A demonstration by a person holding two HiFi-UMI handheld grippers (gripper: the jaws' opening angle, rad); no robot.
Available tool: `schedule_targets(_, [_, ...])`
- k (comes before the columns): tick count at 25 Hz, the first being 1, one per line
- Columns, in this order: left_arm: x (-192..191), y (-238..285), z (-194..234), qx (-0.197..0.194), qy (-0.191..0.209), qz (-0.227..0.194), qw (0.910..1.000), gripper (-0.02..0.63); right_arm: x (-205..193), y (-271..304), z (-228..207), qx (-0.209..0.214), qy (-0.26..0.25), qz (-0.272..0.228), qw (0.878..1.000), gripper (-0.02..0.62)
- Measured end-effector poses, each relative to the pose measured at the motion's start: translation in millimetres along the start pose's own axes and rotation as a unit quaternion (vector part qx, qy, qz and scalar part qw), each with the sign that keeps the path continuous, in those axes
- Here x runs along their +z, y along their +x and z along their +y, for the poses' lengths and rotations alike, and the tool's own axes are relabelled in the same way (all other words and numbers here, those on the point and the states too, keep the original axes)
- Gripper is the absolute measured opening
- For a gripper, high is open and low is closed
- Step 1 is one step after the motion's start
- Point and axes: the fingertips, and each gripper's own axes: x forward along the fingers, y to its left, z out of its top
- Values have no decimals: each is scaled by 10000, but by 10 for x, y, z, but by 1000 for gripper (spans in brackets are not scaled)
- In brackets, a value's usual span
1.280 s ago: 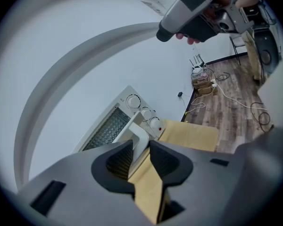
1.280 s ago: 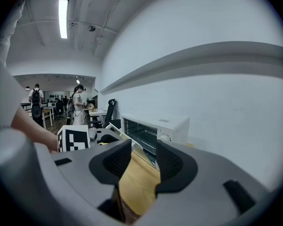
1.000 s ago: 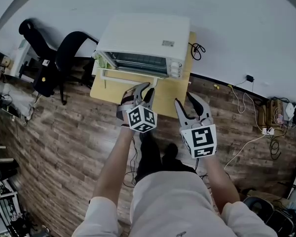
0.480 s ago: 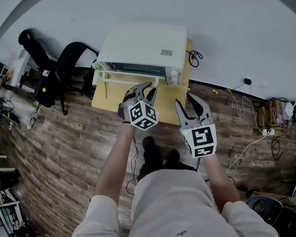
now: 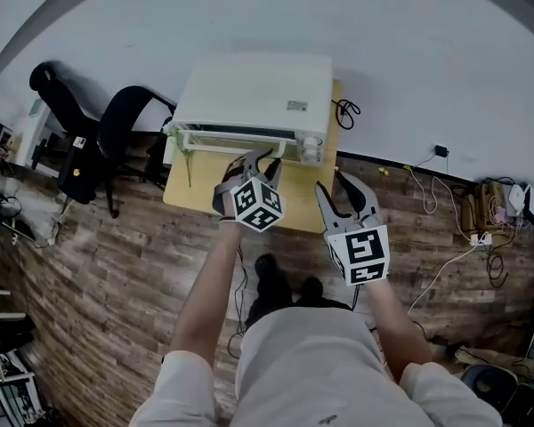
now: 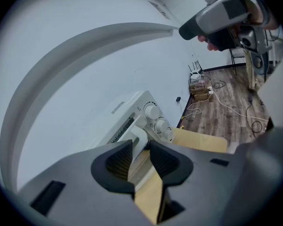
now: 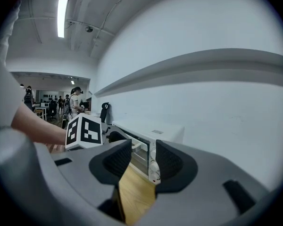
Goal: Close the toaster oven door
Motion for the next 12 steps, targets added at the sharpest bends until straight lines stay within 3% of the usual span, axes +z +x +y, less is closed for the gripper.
schedule_targets(12, [108, 153, 165, -28, -170, 47, 9998, 112, 38, 67, -146, -47, -21, 26, 10000, 146])
